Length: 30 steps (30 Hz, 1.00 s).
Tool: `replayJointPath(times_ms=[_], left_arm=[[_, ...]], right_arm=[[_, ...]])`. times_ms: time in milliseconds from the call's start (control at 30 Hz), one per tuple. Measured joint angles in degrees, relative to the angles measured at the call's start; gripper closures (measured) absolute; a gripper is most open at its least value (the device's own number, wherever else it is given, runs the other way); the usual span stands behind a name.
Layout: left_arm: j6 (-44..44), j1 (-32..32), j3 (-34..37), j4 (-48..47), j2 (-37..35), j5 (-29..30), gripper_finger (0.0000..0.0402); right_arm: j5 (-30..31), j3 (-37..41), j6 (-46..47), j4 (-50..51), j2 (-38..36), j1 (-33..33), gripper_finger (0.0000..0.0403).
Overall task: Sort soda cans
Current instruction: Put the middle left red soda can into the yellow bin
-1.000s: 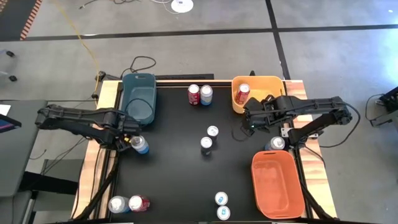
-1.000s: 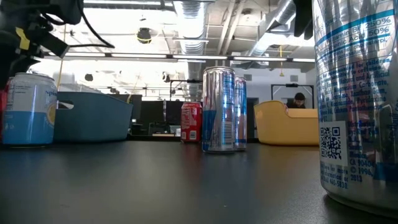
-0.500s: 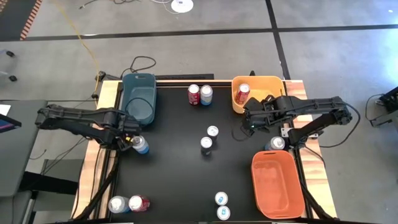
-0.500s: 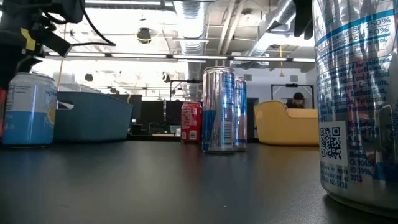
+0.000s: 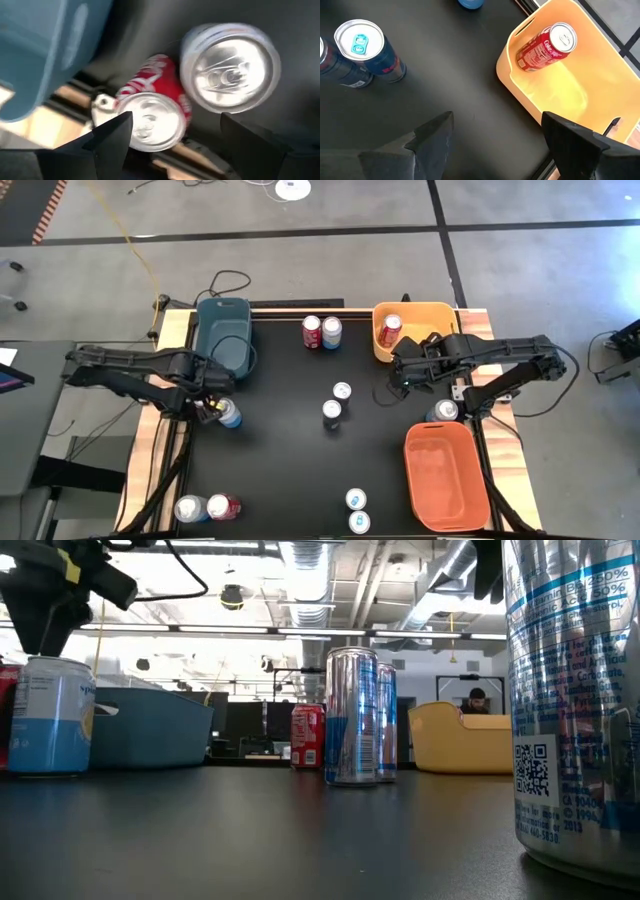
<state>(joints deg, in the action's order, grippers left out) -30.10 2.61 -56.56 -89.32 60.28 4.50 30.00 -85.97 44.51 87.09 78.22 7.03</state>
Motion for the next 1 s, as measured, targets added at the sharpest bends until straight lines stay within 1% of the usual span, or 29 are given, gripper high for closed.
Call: replayJointPath(times_ms=[67,133,333,467,700,800,1000], left_arm=[[1.0,0.0,0.0,-0.6,0.8,1.6,0.0105],[2.3,0.0,0.0,-0.2,1.0,1.8,0.0105],[2.2,0.0,0.0,-0.4,1.2,2.2,0.0105],[3.5,0.0,0.8,-0.6,1.2,4.7,0.0104],[4.1,0.0,3.1,-0.5,1.2,4.6,0.0104],[3.9,0.0,4.9,-0.7,1.2,3.2,0.0104],[4.5,0.0,8.1,-0.6,1.1,3.1,0.0103]], right_arm=[[0.0,0.0,0.0,0.2,0.0,0.0,0.0083],[0.0,0.0,0.0,0.3,0.0,0.0,0.0083],[-0.1,0.0,0.0,0.3,0.0,0.0,0.0083],[-0.1,0.0,0.6,0.3,0.0,0.3,0.0083],[-0.1,0.0,1.9,0.3,0.0,2.1,0.0083],[0.0,0.0,2.2,0.3,0.0,2.8,0.0083],[0.9,0.0,3.5,0.3,0.0,3.9,0.0083]])
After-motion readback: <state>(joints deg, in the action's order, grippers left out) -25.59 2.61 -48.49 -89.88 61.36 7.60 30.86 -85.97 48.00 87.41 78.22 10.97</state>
